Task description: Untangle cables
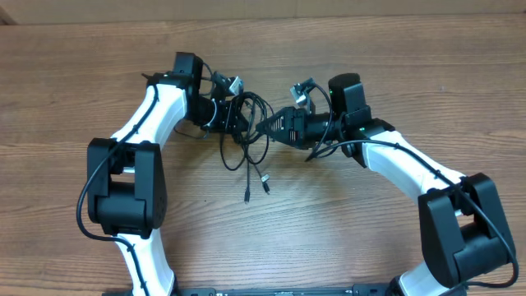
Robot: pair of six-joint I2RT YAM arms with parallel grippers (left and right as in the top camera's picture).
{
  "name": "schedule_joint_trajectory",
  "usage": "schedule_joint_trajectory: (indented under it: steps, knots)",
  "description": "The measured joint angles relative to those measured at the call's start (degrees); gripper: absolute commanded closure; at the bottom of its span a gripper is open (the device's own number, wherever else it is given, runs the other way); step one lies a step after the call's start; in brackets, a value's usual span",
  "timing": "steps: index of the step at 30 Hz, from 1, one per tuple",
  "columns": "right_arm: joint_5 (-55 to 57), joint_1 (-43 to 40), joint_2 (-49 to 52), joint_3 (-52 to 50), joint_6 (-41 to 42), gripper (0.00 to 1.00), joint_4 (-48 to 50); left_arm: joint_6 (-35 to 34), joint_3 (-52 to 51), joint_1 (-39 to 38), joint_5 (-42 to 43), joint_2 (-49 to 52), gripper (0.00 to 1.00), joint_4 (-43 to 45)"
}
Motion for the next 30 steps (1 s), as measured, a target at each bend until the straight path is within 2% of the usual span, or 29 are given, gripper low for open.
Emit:
schedule_joint_trajectory:
  steps: [4,18,19,21,22,27,30]
  knots:
    - [10.45,3.45,0.00,0.00,-1.60,0.12,-0.52,-1.73,0.00,-0.37,-1.81,0.00,0.96,0.09]
    - [23.98,5.90,0.00,0.00,-2.43,0.20,2.29,-2.60,0.00,-1.68,-2.73,0.00,0.96,0.09]
    - [24.48,5.90,0.00,0.00,-2.43,0.24,2.86,-2.60,0.00,-2.21,-2.73,0.00,0.96,0.11]
    - [25.09,5.90,0.00,0.00,-2.45,0.40,3.15,-2.56,0.00,-3.08,-2.73,0.00,0.96,0.13]
    - [25.53,5.90,0.00,0.00,-2.29,0.52,3.02,-2.54,0.00,-3.54,-2.73,0.00,0.96,0.13]
    - [29.81,6.01,0.00,0.00,-2.43,0.96,-0.50,-1.88,0.00,-4.22,-2.80,0.00,0.95,0.15]
    - [31.08,6.03,0.00,0.00,-2.16,0.96,-1.31,-1.46,0.00,-4.20,-2.95,0.00,0.88,0.13]
